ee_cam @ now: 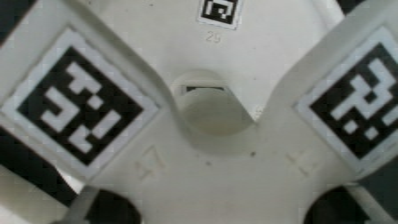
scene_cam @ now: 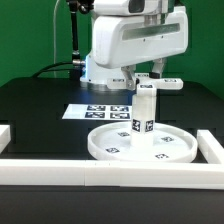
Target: Assemble round table
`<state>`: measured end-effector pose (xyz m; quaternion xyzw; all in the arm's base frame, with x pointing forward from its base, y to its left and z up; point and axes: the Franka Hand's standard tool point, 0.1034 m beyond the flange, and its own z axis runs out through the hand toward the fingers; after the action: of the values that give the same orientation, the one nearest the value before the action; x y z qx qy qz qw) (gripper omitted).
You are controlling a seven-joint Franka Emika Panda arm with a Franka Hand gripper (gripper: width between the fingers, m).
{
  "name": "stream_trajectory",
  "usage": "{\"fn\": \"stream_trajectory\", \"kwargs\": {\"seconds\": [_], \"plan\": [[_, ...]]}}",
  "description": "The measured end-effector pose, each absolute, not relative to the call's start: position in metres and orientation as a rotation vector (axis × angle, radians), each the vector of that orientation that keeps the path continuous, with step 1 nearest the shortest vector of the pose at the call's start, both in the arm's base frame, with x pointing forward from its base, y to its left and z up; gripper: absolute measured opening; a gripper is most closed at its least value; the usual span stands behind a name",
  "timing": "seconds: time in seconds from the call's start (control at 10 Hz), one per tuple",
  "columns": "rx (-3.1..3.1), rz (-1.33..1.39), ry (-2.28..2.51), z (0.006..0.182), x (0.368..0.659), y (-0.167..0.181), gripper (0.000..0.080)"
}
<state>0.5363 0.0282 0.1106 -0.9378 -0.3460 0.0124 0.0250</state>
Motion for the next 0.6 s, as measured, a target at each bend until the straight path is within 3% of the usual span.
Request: {"fn": "stream_trajectory", "kwargs": {"seconds": [0.6], "plan": [[-2.893, 0.056, -1.078, 0.1025, 0.5337, 0.0258, 0.0446]]}}
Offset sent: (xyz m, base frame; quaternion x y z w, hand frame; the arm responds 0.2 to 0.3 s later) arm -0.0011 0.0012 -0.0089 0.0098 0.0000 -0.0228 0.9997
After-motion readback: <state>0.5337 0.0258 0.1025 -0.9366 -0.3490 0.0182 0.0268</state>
